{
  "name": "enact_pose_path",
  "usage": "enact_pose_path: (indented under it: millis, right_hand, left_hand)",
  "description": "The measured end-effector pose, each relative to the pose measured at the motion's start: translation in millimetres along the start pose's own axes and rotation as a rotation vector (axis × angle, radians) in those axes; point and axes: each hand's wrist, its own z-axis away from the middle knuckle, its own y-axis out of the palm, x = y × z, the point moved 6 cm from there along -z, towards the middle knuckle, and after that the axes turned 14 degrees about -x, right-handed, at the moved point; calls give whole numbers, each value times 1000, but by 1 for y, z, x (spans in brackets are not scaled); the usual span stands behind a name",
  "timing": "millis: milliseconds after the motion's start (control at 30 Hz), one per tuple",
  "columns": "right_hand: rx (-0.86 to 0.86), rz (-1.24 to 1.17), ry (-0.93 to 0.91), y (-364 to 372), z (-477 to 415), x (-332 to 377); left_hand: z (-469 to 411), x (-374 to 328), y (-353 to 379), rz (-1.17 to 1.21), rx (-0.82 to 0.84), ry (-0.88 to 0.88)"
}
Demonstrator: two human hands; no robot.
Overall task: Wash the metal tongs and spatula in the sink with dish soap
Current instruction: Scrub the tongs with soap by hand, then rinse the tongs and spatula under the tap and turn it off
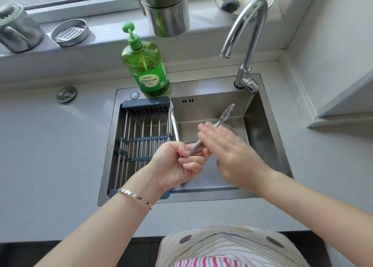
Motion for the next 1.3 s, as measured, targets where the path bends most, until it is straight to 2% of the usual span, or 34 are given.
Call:
enact_pose_path:
  millis: [67,133,200,267,333,433,500,600,700,767,867,967,1067,1200,1300]
  right_hand:
    - [-1,67,112,-4,-2,-17]
    - [1,18,20,-1,3,-4]
    - [78,-75,-91,6,14,13]
    - [127,-85,-47,11,21,1]
    - [176,-55,143,16,25,-30]
    - [382,-109,622,20,44,-83]
    - [406,-129,827,18,55,-111]
    - [268,-229,1079,12,57,-151]
    - [55,-473,1372,11,42,-187]
    - [-54,-518,1489,10,22,-208]
    - [-84,-450,1545,15,-7,-237]
    - [10,-366,1592,26,-26,-252]
    - [93,-254,1534,36,-37,-259]
    - [185,-16,1354,43,-40,-265]
    - [166,-33,1377,45,-40,-267]
  left_hand:
    - [0,0,-3,-56,-64,21]
    - [-1,0,-4,-106,-103,47]
    - [-4,0,-7,-177,-171,80]
    - [-9,-1,-11,-296,-254,96]
    - [-14,-5,-17,-449,-389,121]
    - [-26,-16,-27,-692,-620,185]
    - [-34,-30,-27,-887,-741,293]
    - [-44,-49,-11,-1034,-768,436]
    - [-52,-62,9,-1008,-763,486]
    - [-61,-70,22,-1010,-748,519]
    - [-71,-82,39,-1037,-752,589]
    - [-80,-91,49,-1053,-752,614]
    - [-88,-97,52,-1044,-741,615]
    - [-94,-100,52,-1077,-737,601]
    - [-96,-101,51,-1080,-741,596]
